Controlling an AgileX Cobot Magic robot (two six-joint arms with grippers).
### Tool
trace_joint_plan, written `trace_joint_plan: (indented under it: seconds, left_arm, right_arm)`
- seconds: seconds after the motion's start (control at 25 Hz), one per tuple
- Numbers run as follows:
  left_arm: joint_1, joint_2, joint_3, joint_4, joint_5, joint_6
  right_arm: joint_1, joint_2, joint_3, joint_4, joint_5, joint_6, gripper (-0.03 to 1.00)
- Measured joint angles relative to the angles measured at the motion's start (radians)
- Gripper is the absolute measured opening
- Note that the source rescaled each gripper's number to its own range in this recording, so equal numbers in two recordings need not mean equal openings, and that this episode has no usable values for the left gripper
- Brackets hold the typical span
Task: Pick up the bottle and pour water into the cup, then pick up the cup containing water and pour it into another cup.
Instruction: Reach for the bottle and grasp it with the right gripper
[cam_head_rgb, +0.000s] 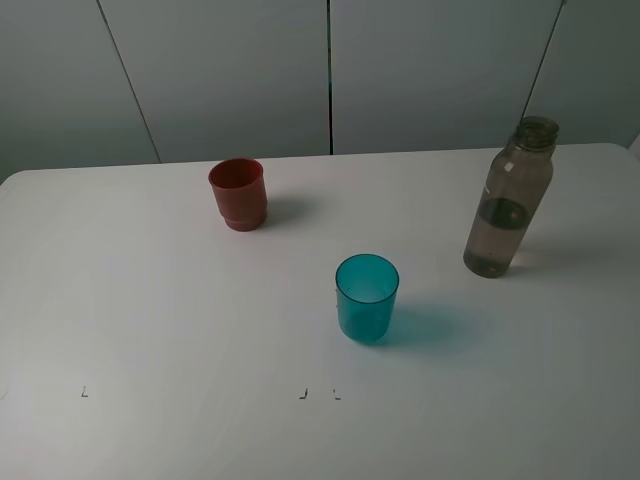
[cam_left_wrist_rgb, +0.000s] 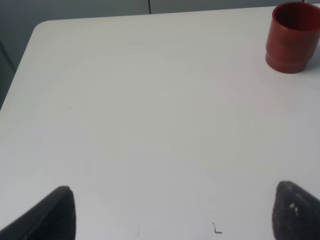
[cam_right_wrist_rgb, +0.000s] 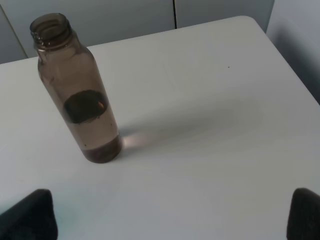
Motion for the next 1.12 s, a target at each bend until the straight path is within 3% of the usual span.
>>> trace_joint_plan:
  seconds: [1.12]
  left_arm:
    - [0.000,0.000,0.000,0.000,0.000,0.000]
  right_arm:
    - [0.000,0.000,0.000,0.000,0.000,0.000,1.00]
